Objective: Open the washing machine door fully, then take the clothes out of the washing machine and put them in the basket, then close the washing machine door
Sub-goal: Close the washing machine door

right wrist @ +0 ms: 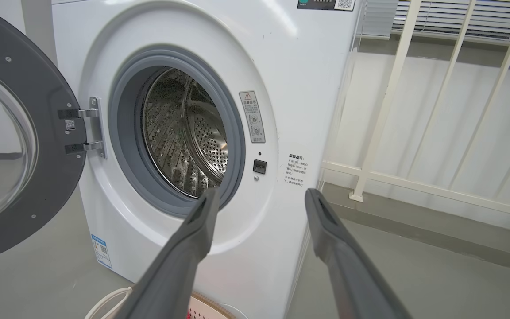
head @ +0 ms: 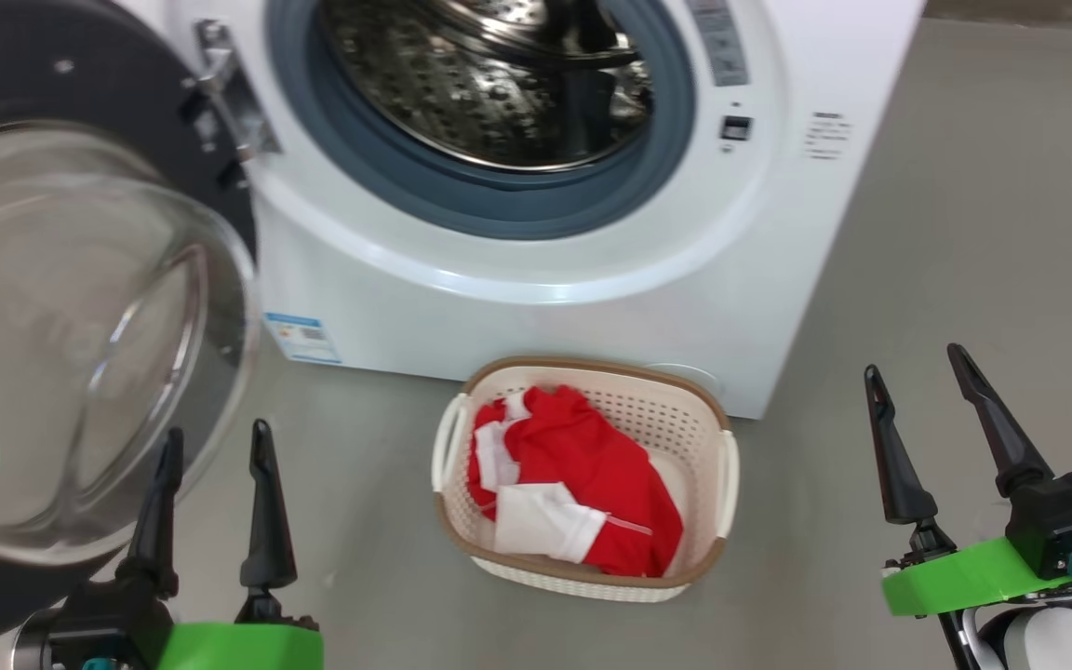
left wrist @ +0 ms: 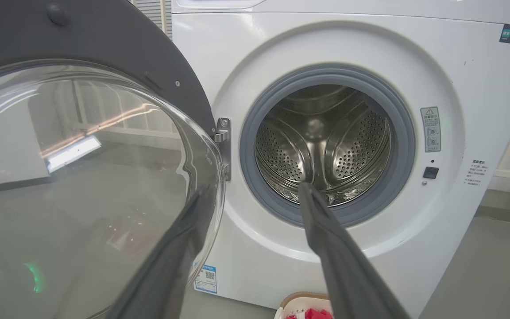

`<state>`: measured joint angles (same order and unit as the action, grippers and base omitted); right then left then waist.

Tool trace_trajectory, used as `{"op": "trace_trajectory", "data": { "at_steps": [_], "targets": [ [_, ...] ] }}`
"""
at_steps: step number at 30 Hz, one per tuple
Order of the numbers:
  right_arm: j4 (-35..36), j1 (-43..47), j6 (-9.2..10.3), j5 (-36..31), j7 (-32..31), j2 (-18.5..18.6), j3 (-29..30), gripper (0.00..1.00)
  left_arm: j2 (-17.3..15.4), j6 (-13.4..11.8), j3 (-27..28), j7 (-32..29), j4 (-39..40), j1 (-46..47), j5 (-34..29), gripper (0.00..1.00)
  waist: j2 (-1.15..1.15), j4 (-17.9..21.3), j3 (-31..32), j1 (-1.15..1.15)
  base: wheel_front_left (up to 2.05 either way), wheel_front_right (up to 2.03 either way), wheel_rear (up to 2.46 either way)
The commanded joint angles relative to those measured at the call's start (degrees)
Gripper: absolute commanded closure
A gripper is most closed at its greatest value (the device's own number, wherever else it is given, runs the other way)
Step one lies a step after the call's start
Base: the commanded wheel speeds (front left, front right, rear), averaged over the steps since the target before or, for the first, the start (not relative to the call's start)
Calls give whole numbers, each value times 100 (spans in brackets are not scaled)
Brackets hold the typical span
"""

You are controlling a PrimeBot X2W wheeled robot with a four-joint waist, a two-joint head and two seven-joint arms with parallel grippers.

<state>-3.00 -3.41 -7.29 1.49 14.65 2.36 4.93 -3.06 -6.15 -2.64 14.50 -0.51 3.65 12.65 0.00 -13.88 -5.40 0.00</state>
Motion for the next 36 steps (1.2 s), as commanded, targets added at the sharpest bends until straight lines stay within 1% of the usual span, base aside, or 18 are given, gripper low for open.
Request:
{"op": "trace_trajectory", "data": {
  "at_steps": [1,7,14,19,23,25,26,27,32,33,34,36],
  "targets": [
    [152,-140,-20,-40,35,52,-175,0,-58,-74,183,49,200,42,-70,0,0,-393,70,0,0,0,0],
    [175,-170,-20,-18,35,52,-323,0,-61,-177,183,49,291,-1,-157,0,0,-715,58,0,0,0,0],
    [157,-207,-20,-19,35,52,-401,0,-67,-257,250,50,374,-10,-174,0,0,-976,2,0,0,0,0],
    [109,-201,-20,-10,35,52,-412,0,-65,-284,281,50,413,-19,-191,0,0,-1102,-18,0,0,0,0],
    [95,-216,-20,12,35,52,-423,0,-64,-289,273,50,412,-34,-212,0,0,-1133,-25,0,0,0,0],
    [78,-226,-20,31,35,52,-420,0,-86,-335,272,50,402,-51,-290,0,0,-1142,-15,0,0,0,0],
    [69,-229,-20,44,35,52,-421,0,-92,-345,269,50,396,-56,-310,64,0,-1142,-6,0,0,0,0],
    [60,-230,-20,58,35,52,-423,0,-109,-354,276,50,421,-44,-338,100,0,-1140,5,0,0,0,0],
    [53,-221,-20,106,35,52,-400,0,-220,-433,517,50,990,158,-491,100,0,-1138,22,0,0,0,0],
    [51,-214,-20,112,35,52,-394,0,-257,-446,611,50,1138,212,-507,100,0,-1139,28,0,0,0,0],
    [49,-195,-20,124,35,52,-386,0,-368,-463,839,50,1400,354,-517,100,0,-1139,46,0,0,0,0],
    [45,-175,-20,133,35,52,-366,0,-457,-429,1107,50,1531,546,-367,100,0,-1146,64,0,0,0,0]
  ]
}}
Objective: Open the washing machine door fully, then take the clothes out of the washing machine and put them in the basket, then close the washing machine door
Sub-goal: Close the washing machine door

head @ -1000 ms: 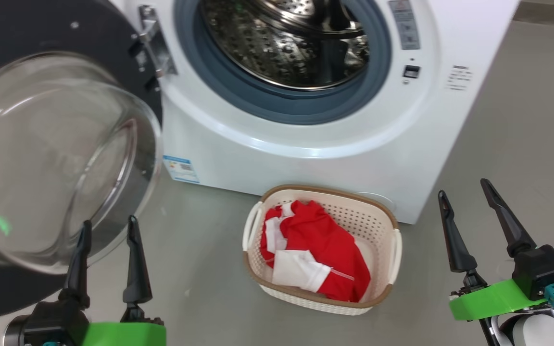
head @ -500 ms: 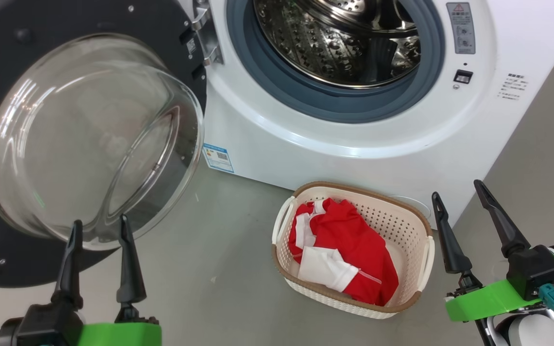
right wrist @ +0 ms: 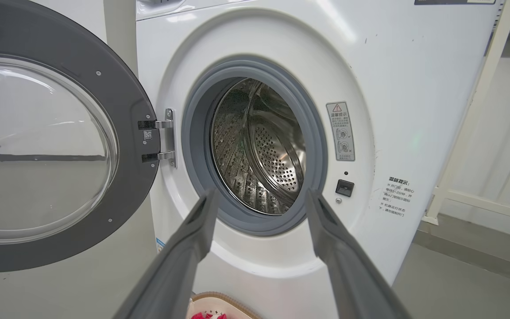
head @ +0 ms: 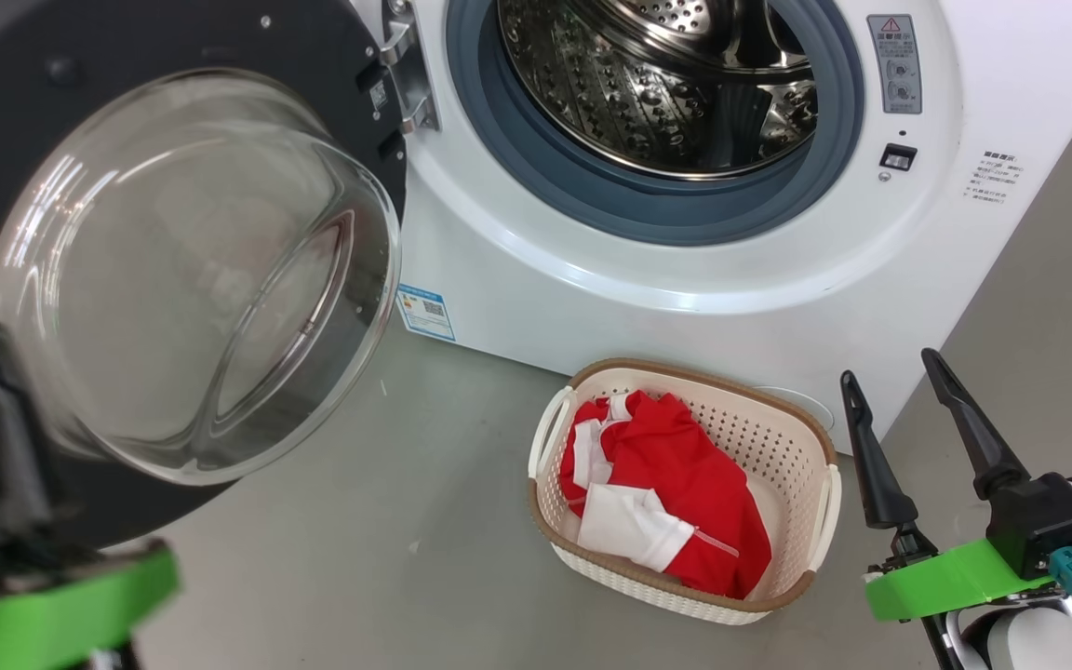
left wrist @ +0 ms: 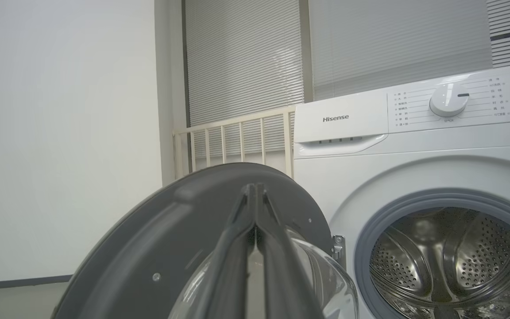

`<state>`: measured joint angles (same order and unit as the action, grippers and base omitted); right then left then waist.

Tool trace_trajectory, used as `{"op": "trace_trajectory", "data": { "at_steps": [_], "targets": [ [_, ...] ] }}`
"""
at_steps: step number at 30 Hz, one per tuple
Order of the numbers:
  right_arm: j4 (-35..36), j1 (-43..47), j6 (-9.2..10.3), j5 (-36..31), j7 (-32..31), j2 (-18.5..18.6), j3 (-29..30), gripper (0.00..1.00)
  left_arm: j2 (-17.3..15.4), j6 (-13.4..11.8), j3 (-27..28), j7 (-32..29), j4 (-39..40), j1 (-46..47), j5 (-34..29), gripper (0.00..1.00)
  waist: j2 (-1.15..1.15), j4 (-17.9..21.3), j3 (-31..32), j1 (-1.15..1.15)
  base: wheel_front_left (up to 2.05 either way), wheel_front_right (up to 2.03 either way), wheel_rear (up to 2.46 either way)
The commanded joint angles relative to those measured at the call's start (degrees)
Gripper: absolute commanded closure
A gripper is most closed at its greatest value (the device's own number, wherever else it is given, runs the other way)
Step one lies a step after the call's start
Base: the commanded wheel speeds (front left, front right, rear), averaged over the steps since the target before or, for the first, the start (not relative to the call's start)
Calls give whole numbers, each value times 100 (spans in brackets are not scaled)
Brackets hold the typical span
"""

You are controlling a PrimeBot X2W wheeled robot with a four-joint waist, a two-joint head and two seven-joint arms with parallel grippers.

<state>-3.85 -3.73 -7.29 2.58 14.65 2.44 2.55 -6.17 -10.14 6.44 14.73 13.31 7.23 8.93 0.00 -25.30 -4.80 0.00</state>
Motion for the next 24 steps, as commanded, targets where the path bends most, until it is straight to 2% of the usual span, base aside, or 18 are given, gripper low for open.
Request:
{"op": "trace_trajectory", "data": {
  "at_steps": [1,6,12,16,20,24],
  "targets": [
    [130,-132,-20,26,35,43,-118,0,-220,-4,333,27,168,314,75,100,0,-8,13,0,0,0,0],
    [138,-72,-20,16,35,43,-91,0,-553,255,1095,1,-363,1190,1007,100,0,8,62,0,0,0,0],
    [166,-25,-20,-16,35,43,-47,0,-1143,487,1764,-443,-1953,2297,1975,100,0,76,63,0,0,0,0],
    [166,7,-20,-44,35,43,-43,0,-1367,659,2036,-1147,-3215,2985,2771,100,0,111,47,0,0,0,0],
    [169,17,-20,-80,35,43,-67,0,-1641,676,2230,-1779,-4355,3583,3279,100,0,151,24,0,0,0,0],
    [171,13,-20,-109,35,43,-131,0,-1907,691,2430,-2232,-5152,4012,3657,100,0,219,9,0,0,0,0]
  ]
}}
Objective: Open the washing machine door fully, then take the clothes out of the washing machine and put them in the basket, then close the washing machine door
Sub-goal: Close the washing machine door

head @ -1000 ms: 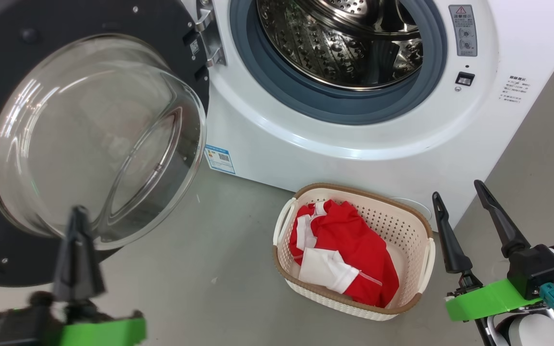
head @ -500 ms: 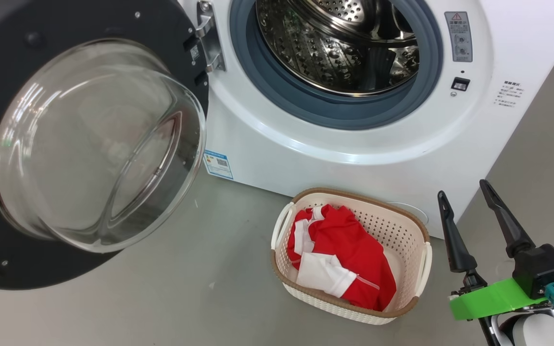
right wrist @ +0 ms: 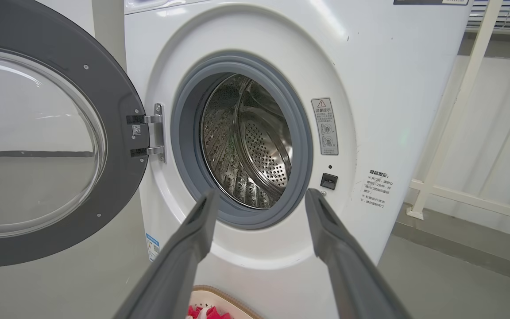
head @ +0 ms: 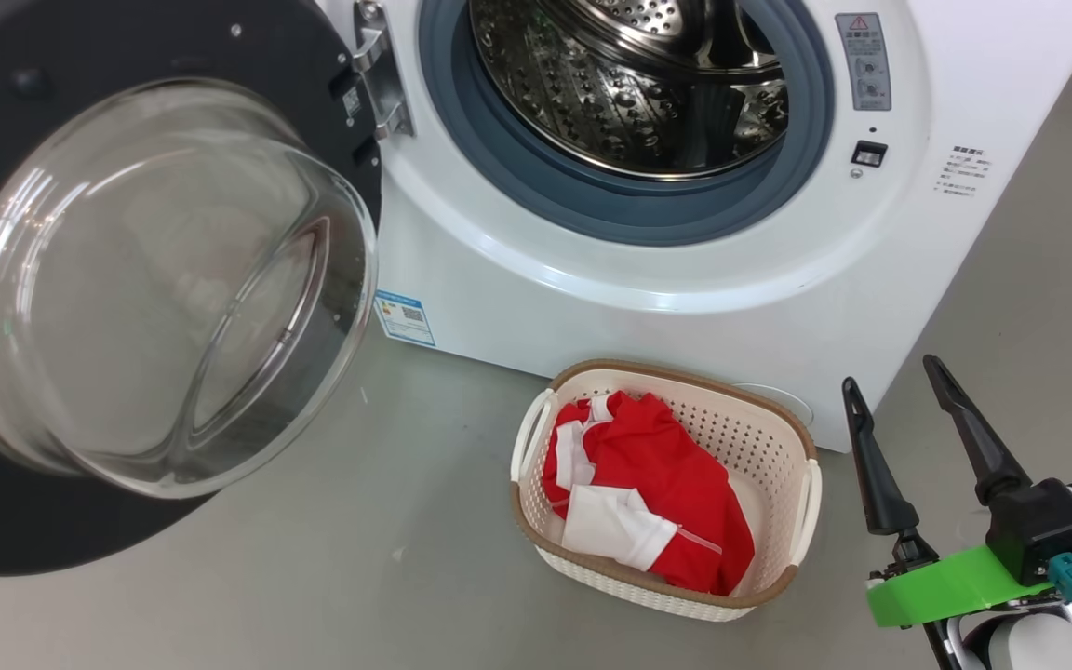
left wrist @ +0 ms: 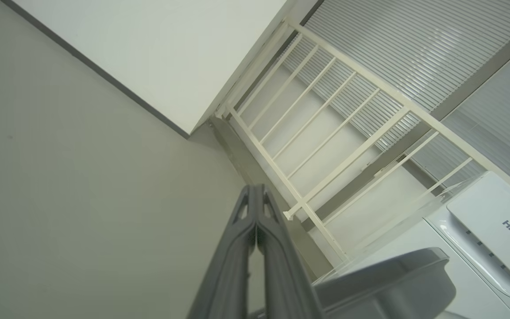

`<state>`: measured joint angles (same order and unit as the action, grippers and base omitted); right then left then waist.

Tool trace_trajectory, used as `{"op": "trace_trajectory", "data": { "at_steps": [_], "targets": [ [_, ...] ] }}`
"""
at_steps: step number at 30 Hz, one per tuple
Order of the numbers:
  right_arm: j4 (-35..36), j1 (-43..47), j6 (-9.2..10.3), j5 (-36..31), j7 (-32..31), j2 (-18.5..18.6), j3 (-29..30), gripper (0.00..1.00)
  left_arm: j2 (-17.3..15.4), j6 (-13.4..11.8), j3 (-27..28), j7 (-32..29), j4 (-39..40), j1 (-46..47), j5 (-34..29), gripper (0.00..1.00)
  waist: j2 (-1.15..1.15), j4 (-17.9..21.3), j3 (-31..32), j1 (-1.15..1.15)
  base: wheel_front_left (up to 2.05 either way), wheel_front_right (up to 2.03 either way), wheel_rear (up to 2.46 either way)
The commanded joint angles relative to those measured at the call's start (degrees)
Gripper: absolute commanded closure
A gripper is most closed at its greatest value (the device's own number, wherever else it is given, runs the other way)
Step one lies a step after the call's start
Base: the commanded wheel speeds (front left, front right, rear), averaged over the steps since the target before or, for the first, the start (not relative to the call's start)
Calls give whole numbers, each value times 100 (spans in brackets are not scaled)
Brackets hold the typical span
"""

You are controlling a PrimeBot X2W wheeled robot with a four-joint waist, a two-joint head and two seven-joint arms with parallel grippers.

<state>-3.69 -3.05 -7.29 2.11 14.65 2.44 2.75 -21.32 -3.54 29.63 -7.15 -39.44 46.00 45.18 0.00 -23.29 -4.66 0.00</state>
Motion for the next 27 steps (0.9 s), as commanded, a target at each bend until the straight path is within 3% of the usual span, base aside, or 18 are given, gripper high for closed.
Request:
{"op": "trace_trajectory", "data": {
  "at_steps": [1,14,20,27],
  "targets": [
    [152,-54,-20,-71,35,43,-165,0,-462,50,148,-192,-42,211,120,100,0,39,-13,0,0,0,0],
    [145,-66,-20,-157,35,43,-192,0,-1054,625,340,-2014,-995,361,941,100,0,192,-85,0,0,0,0],
    [161,-60,-20,-134,35,43,-187,0,-1028,729,482,-2369,-985,251,1227,100,0,165,-104,0,0,0,0],
    [172,-75,-20,-103,35,43,-179,0,-730,838,615,-2840,-753,31,1621,100,0,81,-138,0,0,0,0]
  ]
}}
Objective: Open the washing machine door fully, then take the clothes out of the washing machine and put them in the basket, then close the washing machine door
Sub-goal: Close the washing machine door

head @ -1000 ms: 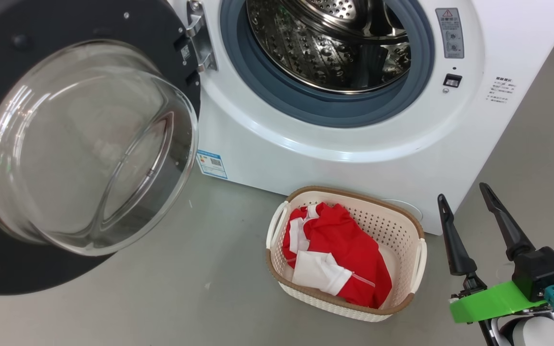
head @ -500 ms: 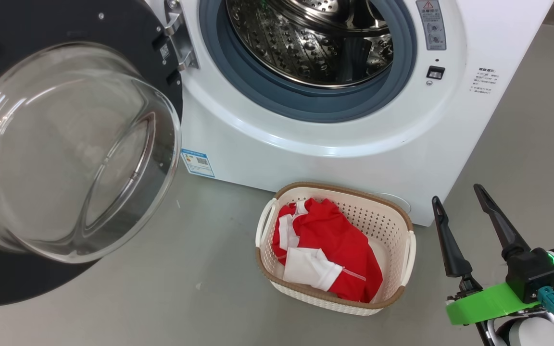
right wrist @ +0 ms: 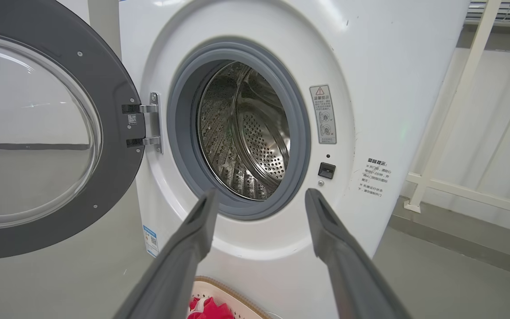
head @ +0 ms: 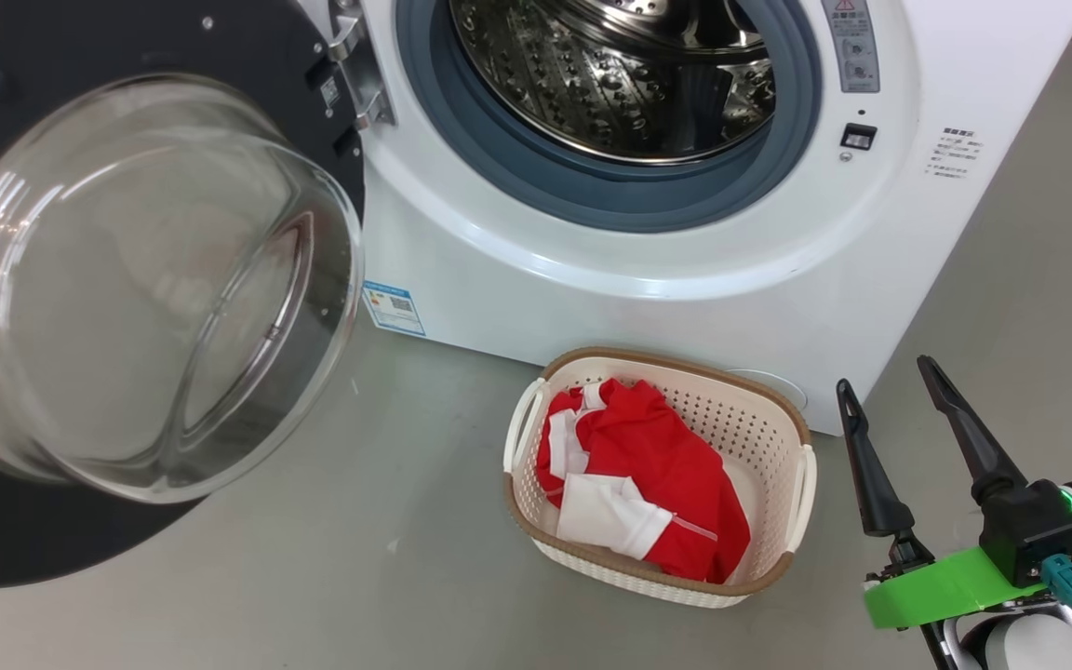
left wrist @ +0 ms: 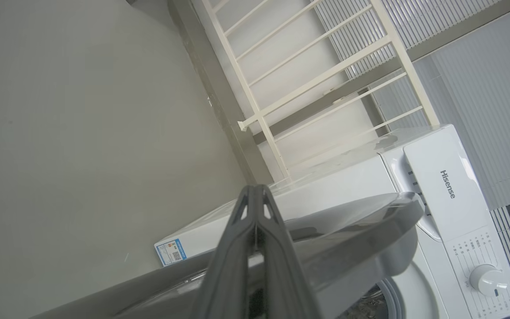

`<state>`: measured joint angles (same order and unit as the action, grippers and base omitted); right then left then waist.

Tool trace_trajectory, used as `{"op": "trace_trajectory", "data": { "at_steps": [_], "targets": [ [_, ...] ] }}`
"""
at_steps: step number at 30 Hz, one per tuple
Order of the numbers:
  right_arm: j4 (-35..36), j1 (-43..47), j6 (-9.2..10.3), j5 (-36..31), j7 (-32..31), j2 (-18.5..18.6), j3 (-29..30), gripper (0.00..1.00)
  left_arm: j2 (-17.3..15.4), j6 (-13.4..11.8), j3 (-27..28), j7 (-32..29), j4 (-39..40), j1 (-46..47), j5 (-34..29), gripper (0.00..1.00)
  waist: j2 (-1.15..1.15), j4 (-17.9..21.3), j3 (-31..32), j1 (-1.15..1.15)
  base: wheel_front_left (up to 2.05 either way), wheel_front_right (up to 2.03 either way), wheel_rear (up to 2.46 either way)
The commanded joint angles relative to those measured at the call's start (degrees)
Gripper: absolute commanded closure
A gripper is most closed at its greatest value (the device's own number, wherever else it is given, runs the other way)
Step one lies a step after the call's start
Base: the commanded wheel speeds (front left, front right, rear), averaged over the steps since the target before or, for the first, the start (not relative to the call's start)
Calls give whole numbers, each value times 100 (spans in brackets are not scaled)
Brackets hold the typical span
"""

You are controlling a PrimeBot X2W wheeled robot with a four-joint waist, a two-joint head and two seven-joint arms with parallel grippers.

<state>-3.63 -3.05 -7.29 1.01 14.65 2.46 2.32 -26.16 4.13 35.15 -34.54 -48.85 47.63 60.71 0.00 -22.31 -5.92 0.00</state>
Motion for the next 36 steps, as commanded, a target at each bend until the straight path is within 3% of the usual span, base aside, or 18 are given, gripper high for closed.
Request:
{"op": "trace_trajectory", "data": {
  "at_steps": [1,11,36],
  "targets": [
    [170,-79,-20,9,35,42,-132,0,-184,82,72,-162,241,-180,116,100,0,-34,-19,0,0,0,0],
    [162,-102,-20,41,35,42,-160,0,372,138,91,-483,936,-720,388,100,0,-134,-32,0,0,0,0],
    [119,-118,-20,197,35,42,-232,0,1556,-347,-32,-1045,3702,-1712,755,100,0,-18,-15,0,0,0,0]
  ]
}}
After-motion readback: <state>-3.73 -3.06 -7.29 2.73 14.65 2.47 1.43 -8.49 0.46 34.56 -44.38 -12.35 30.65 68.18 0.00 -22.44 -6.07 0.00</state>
